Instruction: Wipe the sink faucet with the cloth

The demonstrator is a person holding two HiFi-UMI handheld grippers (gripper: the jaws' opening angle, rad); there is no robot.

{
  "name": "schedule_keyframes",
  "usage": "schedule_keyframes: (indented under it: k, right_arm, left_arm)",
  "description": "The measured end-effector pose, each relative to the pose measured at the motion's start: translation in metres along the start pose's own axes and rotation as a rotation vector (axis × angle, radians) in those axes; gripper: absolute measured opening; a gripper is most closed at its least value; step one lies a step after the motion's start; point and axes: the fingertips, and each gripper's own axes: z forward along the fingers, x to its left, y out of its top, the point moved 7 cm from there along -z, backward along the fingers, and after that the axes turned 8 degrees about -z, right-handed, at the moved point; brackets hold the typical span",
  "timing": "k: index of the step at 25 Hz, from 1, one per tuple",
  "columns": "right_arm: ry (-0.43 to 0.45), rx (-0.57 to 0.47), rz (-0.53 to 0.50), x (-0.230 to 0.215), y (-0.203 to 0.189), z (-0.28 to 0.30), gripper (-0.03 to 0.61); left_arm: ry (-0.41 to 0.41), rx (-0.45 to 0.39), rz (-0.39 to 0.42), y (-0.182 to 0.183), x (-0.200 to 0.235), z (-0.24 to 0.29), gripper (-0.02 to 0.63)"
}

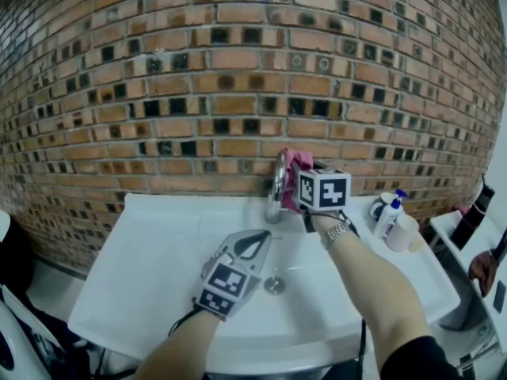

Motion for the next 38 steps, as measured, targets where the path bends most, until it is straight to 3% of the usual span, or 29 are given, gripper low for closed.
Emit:
schedule_keyframes:
  k: [24,38]
  right_arm:
    - [-0.008,0.111,-0.160,0.019,-0.045,-0.004,0.098]
    - [0.022,0.114,-0.236,0.046,-0.063,-0.018,0.097]
  left_arm:
    - [-0.007,0.001,0.011,-0.001,-0.001,0.001,0.006]
    - [-0.010,-0.001,0.015,0.000,-0.002,0.000,0.006]
